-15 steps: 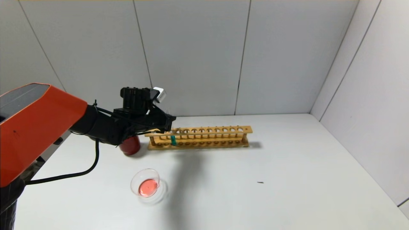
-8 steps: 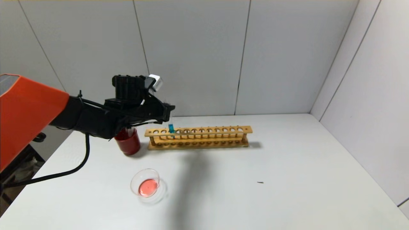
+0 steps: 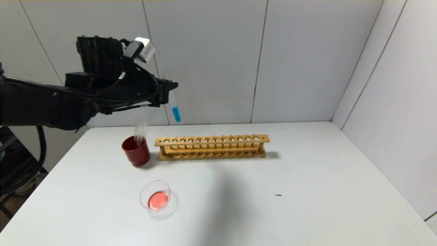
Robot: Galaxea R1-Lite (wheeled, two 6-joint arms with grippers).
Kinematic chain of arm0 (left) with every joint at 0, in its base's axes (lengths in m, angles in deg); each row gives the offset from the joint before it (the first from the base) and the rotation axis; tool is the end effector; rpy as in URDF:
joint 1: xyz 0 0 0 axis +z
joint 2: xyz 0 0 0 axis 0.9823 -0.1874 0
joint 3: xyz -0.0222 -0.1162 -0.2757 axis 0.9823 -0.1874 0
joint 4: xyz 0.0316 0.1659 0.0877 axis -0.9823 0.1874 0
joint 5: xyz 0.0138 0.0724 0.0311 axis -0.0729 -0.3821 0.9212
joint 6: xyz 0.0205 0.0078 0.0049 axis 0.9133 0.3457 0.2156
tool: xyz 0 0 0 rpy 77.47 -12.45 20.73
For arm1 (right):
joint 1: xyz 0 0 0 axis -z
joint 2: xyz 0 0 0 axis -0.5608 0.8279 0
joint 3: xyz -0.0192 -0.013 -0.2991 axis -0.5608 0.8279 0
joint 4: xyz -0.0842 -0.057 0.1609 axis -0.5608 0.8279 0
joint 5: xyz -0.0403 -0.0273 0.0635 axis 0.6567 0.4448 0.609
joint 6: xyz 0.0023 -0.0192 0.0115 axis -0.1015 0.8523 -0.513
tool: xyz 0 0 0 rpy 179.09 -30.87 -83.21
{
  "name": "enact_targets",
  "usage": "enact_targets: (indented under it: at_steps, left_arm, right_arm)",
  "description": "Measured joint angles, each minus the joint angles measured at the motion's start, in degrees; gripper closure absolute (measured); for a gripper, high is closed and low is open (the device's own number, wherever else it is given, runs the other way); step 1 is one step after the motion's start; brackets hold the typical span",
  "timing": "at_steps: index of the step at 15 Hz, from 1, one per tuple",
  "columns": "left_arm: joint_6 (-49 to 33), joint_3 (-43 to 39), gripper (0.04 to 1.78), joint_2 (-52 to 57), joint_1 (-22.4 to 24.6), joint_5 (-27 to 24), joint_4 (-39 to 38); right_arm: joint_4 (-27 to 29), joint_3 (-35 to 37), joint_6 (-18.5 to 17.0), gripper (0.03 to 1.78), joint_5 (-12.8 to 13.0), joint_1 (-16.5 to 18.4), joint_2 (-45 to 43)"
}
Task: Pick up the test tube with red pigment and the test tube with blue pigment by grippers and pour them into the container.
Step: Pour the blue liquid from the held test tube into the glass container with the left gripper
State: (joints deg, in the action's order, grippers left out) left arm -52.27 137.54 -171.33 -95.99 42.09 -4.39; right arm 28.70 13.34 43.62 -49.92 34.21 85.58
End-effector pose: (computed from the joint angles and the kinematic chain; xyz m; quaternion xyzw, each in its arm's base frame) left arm 0.3485 -0.1108 0.2578 0.0502 0.0431 -0.2697 0.9607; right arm -0.0228 0.0001 0.0753 0.0024 0.0009 0.0011 1.0000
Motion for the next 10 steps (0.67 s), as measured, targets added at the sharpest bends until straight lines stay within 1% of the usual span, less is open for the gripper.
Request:
enact_targets:
  at_steps: [2, 4, 6, 8, 10]
  left_arm:
    - [0.4, -1.7, 1.5, 4.9, -0.1, 0.0, 3.5]
    - [4.4, -6.8, 1.5, 10.8, 0.2, -0.1, 10.3]
    - [14.0, -14.1, 1.5, 15.6, 1.9, 0.0, 15.8]
    - [24.5, -21.3, 1.5, 18.9, 4.1, 0.0, 15.6]
    - [34.4, -25.7, 1.5, 20.3, 6.2, -0.1, 13.6]
  right_arm:
    - [0.0, 0.0, 0.0, 0.06, 0.0, 0.0, 0.0]
    - [0.0, 0.0, 0.0, 0.06, 0.0, 0.0, 0.0]
    - [0.0, 0.0, 0.0, 0.06, 0.0, 0.0, 0.0]
    - [0.0, 0.0, 0.0, 0.06, 0.0, 0.0, 0.0]
    - [0.0, 0.0, 0.0, 0.06, 0.0, 0.0, 0.0]
